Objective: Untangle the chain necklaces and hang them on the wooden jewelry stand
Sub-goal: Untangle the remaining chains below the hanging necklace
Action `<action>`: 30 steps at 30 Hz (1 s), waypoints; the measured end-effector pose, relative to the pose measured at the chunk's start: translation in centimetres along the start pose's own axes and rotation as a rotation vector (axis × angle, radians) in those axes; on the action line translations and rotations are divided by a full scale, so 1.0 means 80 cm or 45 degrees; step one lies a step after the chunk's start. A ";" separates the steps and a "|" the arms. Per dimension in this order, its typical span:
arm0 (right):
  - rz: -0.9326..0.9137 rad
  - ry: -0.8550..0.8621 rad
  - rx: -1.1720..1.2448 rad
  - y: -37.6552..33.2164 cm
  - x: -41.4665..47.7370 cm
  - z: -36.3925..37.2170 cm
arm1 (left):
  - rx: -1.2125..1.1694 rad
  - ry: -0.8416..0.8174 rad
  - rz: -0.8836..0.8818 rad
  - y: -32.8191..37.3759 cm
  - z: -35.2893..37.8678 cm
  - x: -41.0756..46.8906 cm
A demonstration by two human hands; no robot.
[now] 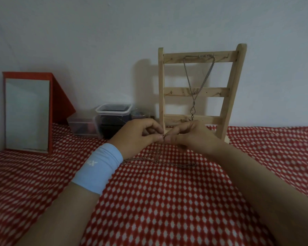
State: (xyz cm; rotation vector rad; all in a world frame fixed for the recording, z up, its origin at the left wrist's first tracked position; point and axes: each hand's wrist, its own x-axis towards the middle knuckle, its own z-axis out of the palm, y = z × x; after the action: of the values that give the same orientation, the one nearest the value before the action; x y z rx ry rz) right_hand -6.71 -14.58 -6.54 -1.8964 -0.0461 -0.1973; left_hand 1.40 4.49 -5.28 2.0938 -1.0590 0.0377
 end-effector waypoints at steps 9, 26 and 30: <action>0.005 -0.043 -0.023 0.002 -0.001 -0.001 | 0.133 -0.077 -0.009 -0.001 0.005 -0.002; -0.019 -0.189 -0.328 -0.007 0.000 -0.004 | -0.199 -0.059 0.039 -0.005 0.022 -0.002; -0.025 -0.151 -0.069 -0.006 -0.002 -0.007 | -0.264 -0.018 -0.011 -0.007 0.021 -0.001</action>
State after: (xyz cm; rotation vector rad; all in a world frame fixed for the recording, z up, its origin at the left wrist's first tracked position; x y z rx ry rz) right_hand -6.96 -14.93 -5.96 -1.9606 -0.1408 -0.0997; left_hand 1.22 3.67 -6.82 1.9139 -1.0171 -0.0884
